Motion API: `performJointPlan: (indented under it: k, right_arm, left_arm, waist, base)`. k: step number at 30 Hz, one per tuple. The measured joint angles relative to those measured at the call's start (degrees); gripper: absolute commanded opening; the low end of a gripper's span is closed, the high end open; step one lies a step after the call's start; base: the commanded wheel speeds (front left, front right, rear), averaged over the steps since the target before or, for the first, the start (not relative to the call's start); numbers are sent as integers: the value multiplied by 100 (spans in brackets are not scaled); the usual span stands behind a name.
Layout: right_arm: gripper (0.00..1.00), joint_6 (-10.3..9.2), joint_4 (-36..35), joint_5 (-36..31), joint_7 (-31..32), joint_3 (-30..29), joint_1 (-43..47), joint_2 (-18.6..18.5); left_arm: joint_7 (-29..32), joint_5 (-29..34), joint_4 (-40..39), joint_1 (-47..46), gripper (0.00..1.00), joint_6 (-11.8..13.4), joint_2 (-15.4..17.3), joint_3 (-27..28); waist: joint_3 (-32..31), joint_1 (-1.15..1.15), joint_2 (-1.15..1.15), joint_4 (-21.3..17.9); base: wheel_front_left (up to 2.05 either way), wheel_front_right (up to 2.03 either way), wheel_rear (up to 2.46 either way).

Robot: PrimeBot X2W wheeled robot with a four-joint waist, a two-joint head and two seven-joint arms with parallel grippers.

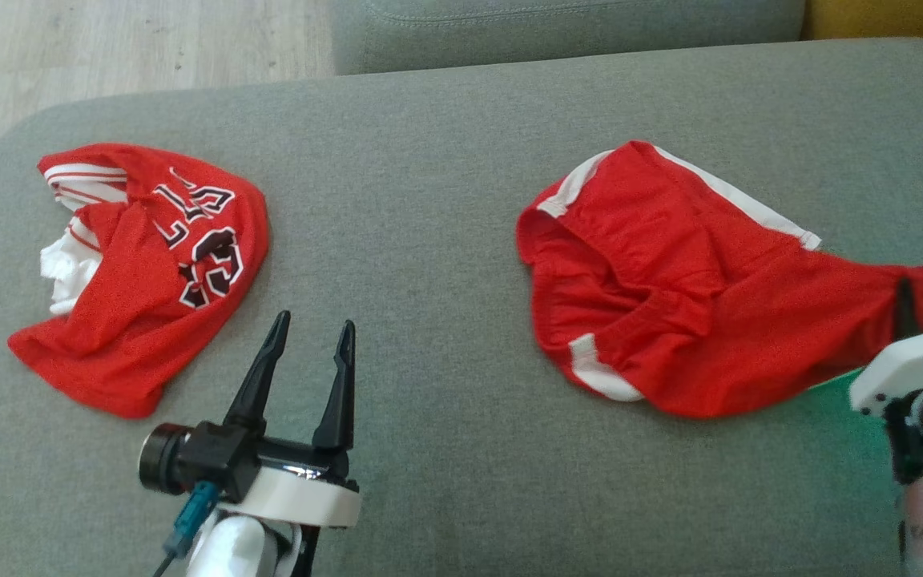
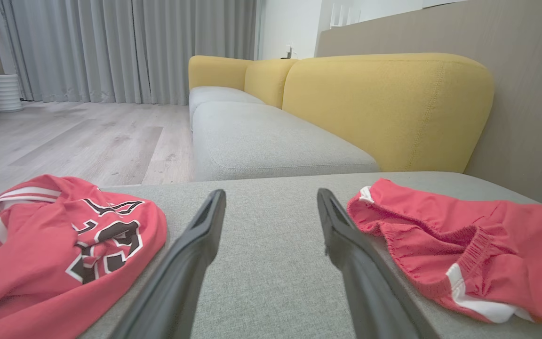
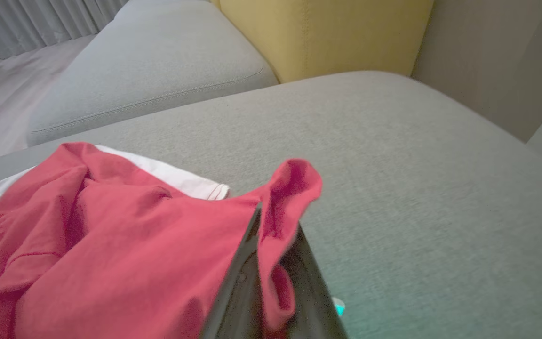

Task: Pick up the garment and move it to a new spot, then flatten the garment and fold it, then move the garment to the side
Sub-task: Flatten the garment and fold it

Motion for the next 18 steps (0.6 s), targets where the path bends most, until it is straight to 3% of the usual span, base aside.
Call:
performJointPlan:
  k: [4,9,12,15,18]
  right_arm:
    - [100,0,-204,-500,-224,-277,-48,90]
    - [100,0,-776,-888,-821,-14,-13,404]
    - [100,0,-1127,-692,-1084,588,279,455]
    - [100,0,-1362,65,-1198,1516,767,468]
    - [100,0,-1596,377,-1256,2329,1218,520]
  left_arm:
    - [0,-58,-2,1,100,4,0,-5]
    - [0,-58,-2,2,100,5,0,-4]
    - [0,-58,-2,16,100,5,0,-1]
    - [0,-57,-2,27,100,2,0,-1]
    - [0,-56,-1,40,100,1,-1,-4]
  waist:
    - [-3,0,0,35]
    - [-43,0,0,43]
    - [-84,0,0,41]
    - [-103,0,0,17]
    - [-94,0,0,-18]
  base:
    - [0,0,0]
    - [0,0,0]
    - [0,0,0]
    - [0,0,0]
    - [0,0,0]
